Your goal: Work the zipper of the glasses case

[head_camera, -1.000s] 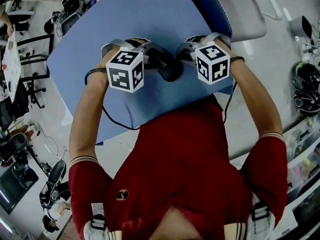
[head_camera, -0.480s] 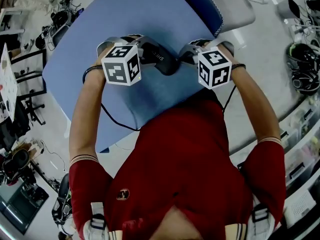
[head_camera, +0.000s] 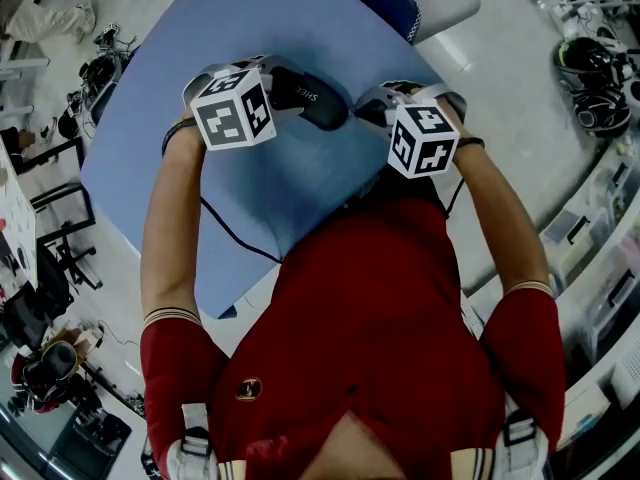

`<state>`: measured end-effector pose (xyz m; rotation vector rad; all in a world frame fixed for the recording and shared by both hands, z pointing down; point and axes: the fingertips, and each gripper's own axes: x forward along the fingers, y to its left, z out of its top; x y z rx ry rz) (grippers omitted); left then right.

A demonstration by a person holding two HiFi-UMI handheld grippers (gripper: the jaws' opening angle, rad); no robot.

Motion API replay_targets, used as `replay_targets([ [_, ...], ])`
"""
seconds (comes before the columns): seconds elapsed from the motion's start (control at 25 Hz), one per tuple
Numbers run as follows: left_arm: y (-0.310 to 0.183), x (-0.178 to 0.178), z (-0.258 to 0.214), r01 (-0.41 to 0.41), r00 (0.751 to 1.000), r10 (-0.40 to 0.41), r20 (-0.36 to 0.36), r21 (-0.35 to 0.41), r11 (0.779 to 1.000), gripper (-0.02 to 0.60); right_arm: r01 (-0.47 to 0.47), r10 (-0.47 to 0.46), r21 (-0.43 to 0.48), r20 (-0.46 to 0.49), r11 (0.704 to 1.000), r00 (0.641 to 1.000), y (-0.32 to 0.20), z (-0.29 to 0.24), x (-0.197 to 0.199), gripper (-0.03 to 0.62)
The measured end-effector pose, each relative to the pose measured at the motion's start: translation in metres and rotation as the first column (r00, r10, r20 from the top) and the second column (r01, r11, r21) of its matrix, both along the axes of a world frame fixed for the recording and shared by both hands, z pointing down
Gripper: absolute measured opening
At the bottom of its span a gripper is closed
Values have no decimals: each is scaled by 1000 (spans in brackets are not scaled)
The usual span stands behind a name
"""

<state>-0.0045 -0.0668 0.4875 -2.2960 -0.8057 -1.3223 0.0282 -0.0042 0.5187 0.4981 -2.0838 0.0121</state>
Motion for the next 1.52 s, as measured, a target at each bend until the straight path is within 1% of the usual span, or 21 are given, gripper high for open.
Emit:
replay_targets([
  [0.16, 2, -3, -1, 9, 1000, -9, -12, 7, 1000, 176, -122, 122, 16, 1, 992, 993, 8, 0, -9, -1],
  [0.32, 5, -4, 0, 20, 999, -20, -26, 23, 1000, 176, -259, 259, 19, 15, 966, 966, 14, -1, -16, 0],
  [0.44, 7, -5, -1, 32, 999, -30, -40, 28, 999, 176, -348, 348, 13, 29, 937, 937, 18, -1, -22, 0],
  [0.64, 8, -7, -2, 46, 998, -45, -50, 30, 998, 176, -464, 464, 0, 47, 886, 885, 23, -2, -31, 0],
  [0.84, 9, -7, -2, 51, 997, -49, -61, 27, 998, 176, -586, 586, -40, 91, 810, 805, 24, -2, -36, 0],
  [0.92, 10, -7, -3, 50, 996, -48, -69, 25, 998, 176, -613, 615, -52, 102, 788, 782, 26, -3, -40, 0],
  [1.04, 9, -8, -3, 47, 996, -46, -70, 21, 999, 176, -636, 638, -57, 98, 769, 763, 26, -3, -43, 2],
  [1.36, 9, -6, -4, 46, 995, -46, -90, 1, 999, 176, -694, 701, -99, 124, 713, 702, 21, 0, -60, 5],
  [1.44, 8, -8, -6, 50, 994, -49, -93, 6, 999, 176, -713, 721, -110, 132, 692, 680, 18, 0, -65, 6],
  [1.52, 7, -10, -9, 55, 994, -54, -96, 11, 998, 176, -737, 747, -127, 147, 664, 648, 14, 1, -69, 6],
])
